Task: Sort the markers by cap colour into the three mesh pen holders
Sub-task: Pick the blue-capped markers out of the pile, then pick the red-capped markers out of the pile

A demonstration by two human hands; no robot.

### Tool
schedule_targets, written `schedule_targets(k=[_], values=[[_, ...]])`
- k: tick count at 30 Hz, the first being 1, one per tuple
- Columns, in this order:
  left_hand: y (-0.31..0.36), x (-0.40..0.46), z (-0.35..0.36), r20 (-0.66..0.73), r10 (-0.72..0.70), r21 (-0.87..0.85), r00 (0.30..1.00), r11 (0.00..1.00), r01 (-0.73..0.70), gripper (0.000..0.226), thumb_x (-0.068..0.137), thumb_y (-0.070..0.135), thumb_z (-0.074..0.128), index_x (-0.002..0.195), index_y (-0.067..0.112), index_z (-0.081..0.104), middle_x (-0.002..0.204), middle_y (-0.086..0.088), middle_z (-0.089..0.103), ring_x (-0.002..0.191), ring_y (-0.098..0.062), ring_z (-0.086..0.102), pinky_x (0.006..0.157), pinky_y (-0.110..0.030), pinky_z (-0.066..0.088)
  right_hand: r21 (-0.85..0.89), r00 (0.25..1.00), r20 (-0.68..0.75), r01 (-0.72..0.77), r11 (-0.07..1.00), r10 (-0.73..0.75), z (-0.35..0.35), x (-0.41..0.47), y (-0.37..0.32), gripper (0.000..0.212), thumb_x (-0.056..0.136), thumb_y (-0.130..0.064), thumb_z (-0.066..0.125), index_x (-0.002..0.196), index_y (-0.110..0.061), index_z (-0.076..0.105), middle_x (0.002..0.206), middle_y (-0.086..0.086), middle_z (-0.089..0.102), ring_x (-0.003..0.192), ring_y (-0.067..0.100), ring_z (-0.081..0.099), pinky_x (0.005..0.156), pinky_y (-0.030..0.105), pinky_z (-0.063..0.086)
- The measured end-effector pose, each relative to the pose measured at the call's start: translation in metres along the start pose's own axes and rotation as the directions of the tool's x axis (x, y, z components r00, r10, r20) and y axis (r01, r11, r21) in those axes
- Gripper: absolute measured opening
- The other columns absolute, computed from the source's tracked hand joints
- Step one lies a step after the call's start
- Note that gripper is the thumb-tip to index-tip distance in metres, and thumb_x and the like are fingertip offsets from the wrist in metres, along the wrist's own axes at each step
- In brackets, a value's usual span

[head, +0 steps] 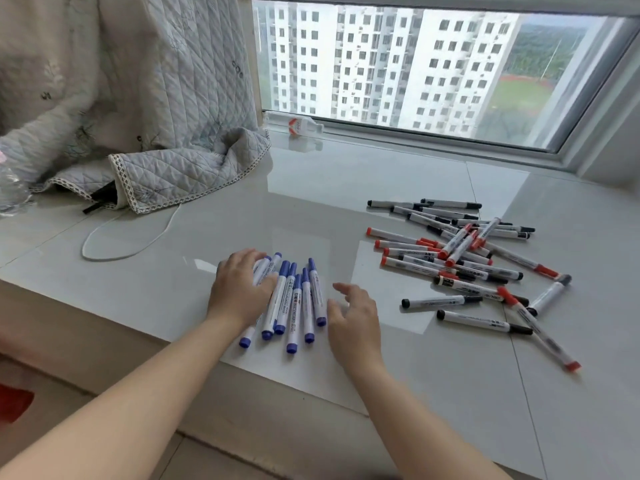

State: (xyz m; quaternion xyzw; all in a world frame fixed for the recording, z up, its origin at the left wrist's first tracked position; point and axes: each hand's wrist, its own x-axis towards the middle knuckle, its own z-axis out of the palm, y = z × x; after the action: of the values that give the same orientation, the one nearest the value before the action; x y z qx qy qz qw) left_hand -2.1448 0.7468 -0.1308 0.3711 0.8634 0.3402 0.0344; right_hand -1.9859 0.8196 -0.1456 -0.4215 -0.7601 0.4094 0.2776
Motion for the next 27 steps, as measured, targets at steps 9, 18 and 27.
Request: schedule_targets(k=[9, 18, 27], values=[[0.100, 0.005, 0.062, 0.138, 0.263, -0.024, 0.955, 0.965, -0.262, 0.041, 0.089, 0.026, 0.054, 0.129, 0.018, 0.049, 0.132, -0.003, 0.049, 0.123, -0.022, 0.039, 0.101, -0.032, 0.031, -0.224, 0.976, -0.196, 0.054, 0.973, -0.099, -0.128, 0.007, 0.057, 0.019, 0.087, -0.007, 0.051, 0.095, -0.017, 0.065, 0.088, -0.008, 0.059, 0.095, 0.015, 0.051, 0.080, 0.025, 0.038], [0.157, 0.023, 0.133, 0.291, 0.355, 0.188, 0.888, 0.889, -0.417, 0.039, 0.089, 0.032, 0.051, 0.127, 0.025, 0.050, 0.133, 0.000, 0.048, 0.126, -0.022, 0.035, 0.100, -0.040, 0.034, -0.515, 0.945, -0.326, -0.165, 0.841, -0.015, -0.226, 0.028, 0.124, 0.021, 0.087, -0.029, 0.058, 0.100, -0.014, 0.061, 0.099, 0.005, 0.060, 0.097, 0.025, 0.045, 0.080, 0.034, 0.036], [0.168, 0.045, 0.159, 0.355, 0.475, 0.332, 0.805, 0.741, -0.583, 0.034, 0.083, 0.053, 0.053, 0.111, 0.035, 0.055, 0.129, 0.002, 0.044, 0.125, -0.021, 0.033, 0.101, -0.039, 0.027, -0.374, 0.951, -0.296, -0.204, 0.905, 0.092, -0.233, 0.035, 0.146, 0.017, 0.089, -0.032, 0.053, 0.084, -0.016, 0.050, 0.083, -0.002, 0.050, 0.078, 0.020, 0.048, 0.057, 0.030, 0.030]])
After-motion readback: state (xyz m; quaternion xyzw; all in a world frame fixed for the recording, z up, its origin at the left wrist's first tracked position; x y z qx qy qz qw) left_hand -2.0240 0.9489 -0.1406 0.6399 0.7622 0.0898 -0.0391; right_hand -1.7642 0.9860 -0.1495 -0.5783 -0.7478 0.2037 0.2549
